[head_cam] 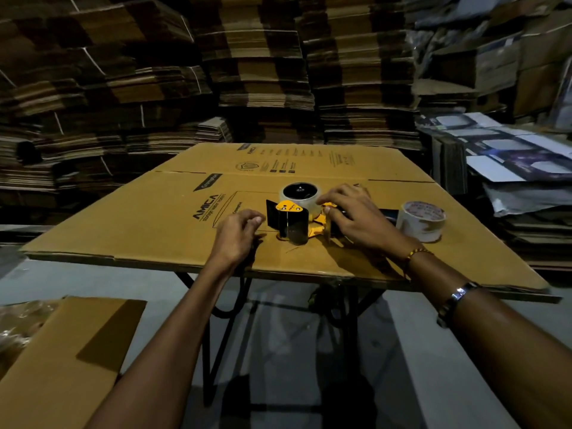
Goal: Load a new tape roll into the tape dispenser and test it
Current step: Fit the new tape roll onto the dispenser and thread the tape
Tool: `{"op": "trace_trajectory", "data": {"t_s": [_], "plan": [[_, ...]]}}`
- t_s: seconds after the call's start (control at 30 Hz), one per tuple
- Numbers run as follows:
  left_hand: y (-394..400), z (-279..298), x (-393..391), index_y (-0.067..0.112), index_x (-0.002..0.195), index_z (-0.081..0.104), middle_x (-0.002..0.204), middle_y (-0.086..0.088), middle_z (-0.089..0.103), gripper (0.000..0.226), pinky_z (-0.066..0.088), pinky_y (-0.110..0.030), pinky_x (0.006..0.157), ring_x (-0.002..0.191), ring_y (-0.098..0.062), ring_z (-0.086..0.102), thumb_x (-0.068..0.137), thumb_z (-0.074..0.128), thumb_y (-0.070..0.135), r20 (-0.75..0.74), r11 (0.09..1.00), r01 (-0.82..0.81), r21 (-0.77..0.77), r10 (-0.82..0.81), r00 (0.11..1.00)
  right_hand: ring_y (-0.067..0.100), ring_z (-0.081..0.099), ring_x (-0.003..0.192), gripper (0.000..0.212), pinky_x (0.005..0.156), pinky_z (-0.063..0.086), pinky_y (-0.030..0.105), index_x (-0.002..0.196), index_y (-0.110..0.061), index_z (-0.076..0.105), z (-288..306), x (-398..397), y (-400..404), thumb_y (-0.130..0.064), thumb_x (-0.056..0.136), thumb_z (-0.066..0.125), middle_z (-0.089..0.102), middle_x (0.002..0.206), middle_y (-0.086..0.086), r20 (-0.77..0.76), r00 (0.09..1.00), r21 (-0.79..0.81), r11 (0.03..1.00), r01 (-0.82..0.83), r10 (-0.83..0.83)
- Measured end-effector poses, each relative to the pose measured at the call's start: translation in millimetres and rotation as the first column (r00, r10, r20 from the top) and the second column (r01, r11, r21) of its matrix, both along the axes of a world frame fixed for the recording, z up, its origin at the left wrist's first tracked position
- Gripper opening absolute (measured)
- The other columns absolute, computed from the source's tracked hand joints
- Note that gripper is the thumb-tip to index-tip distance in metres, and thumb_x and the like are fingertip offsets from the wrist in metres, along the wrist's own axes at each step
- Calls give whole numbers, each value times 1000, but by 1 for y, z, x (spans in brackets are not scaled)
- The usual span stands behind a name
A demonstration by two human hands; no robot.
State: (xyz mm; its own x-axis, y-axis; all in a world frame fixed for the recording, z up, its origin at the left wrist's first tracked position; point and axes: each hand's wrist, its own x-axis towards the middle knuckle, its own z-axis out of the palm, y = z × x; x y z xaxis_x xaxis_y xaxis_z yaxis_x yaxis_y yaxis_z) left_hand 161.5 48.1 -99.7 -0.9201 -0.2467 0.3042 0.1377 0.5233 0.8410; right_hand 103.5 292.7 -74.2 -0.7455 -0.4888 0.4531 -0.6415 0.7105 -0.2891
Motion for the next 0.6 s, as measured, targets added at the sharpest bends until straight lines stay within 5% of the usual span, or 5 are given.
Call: {"op": "trace_trajectory", "data": {"t_s": [0.07,0.2,0.4,0.5,0.6], "plan": [[-5,-1,-1,8,111,68,86,-7,65,22,48,-15,48,58,-10,59,101,49,15,55,998,40,38,-42,998,24,42,120,31,98,34,38,130,-24,59,-1,0,0,-28,103,44,53,127,2,1,1000,-2,1000,5,-5],[-17,0,-2,12,92,72,111,-12,63,24,61,-42,74,86,-22,71,97,57,29,104,991,51,124,-64,992,24,41,121,32,97,33,37,130,-25,59,-4,-2,-1,-31,102,43,53,126,0,10,1000,-11,1000,6,-6],[-15,-7,10,2,107,73,84,-17,72,19,55,-21,59,73,-27,71,95,60,9,-8,999,13,41,-13,1000,24,42,120,40,96,33,37,128,-26,60,-8,0,-1,-39,98,37,53,125,-2,16,1000,-43,999,28,-27],[-11,-6,17,10,131,60,85,-18,71,38,62,-30,71,73,-27,70,95,55,-3,-21,969,124,214,-122,992,25,42,119,39,95,33,37,127,-26,60,-6,1,-5,-39,99,37,53,126,-2,15,999,-52,998,33,-32],[-8,-6,19,21,140,50,91,-10,75,47,61,-34,78,80,-22,74,98,52,1,5,977,174,124,-176,984,23,38,121,35,94,35,37,130,-26,58,-7,4,-5,-36,102,42,51,131,-2,28,999,-33,999,30,-29]]}}
